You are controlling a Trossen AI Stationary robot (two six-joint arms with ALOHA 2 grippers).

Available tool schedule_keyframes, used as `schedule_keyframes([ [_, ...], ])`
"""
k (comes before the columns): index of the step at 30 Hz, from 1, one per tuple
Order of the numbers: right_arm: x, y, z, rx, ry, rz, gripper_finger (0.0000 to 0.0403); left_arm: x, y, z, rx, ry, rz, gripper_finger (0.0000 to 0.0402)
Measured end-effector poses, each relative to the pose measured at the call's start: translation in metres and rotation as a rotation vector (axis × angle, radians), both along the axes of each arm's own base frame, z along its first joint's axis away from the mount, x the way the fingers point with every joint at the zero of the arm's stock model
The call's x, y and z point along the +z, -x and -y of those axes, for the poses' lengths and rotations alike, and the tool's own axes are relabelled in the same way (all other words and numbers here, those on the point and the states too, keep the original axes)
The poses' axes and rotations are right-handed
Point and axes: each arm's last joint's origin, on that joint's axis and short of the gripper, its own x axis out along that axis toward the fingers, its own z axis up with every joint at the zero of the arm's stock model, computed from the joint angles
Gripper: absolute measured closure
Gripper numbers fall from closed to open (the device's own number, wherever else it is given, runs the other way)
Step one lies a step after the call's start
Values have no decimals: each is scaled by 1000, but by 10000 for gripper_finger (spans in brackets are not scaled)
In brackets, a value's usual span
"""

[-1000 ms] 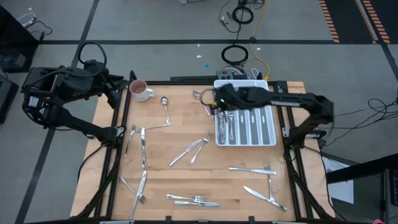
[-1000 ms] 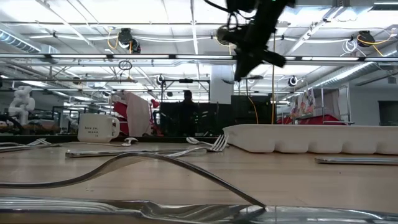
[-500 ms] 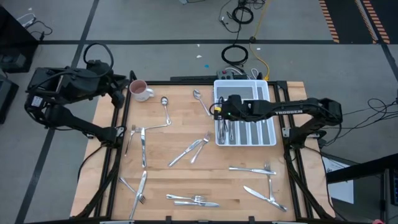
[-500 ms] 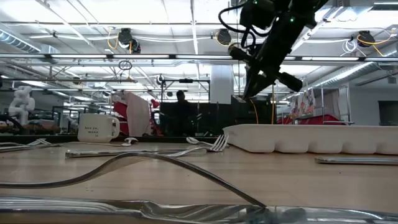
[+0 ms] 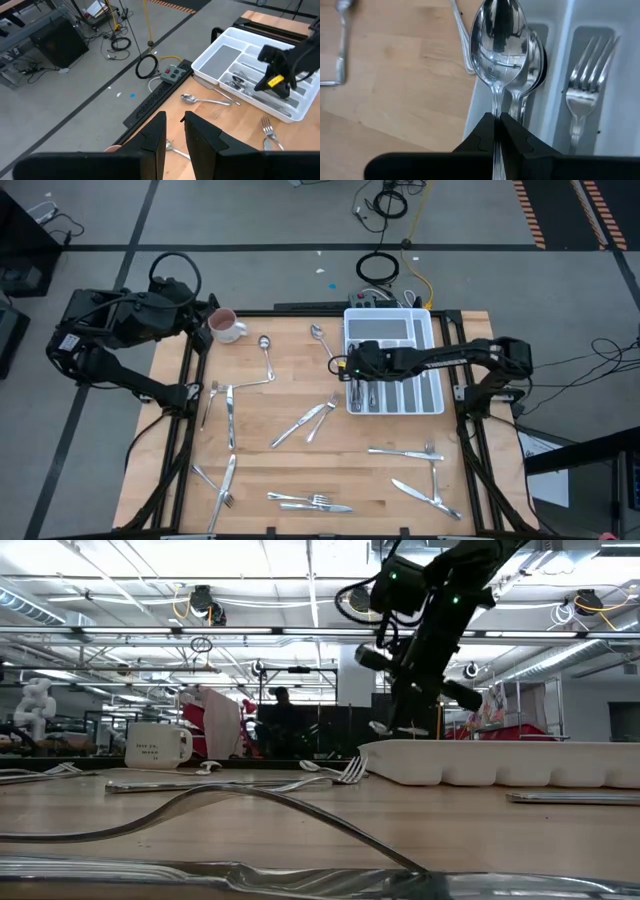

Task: Sort silverware
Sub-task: Put the silver spoon into the silverware tray

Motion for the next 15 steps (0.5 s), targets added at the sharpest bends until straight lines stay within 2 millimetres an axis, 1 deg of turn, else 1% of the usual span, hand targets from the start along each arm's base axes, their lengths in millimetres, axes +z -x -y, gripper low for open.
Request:
schedule_keyframes([
  [5,-15,-4,0,3,-9,-44,402,0,0,0,1,0,1,324],
  [9,-19,-5,1,-14,-10,-54,393,0,-1,0,2,0,3,324],
  [12,-21,-5,2,-7,-8,-65,381,0,-1,0,3,-1,5,324],
  [15,-21,-5,2,-1,-6,-74,358,0,-1,0,3,0,5,324],
])
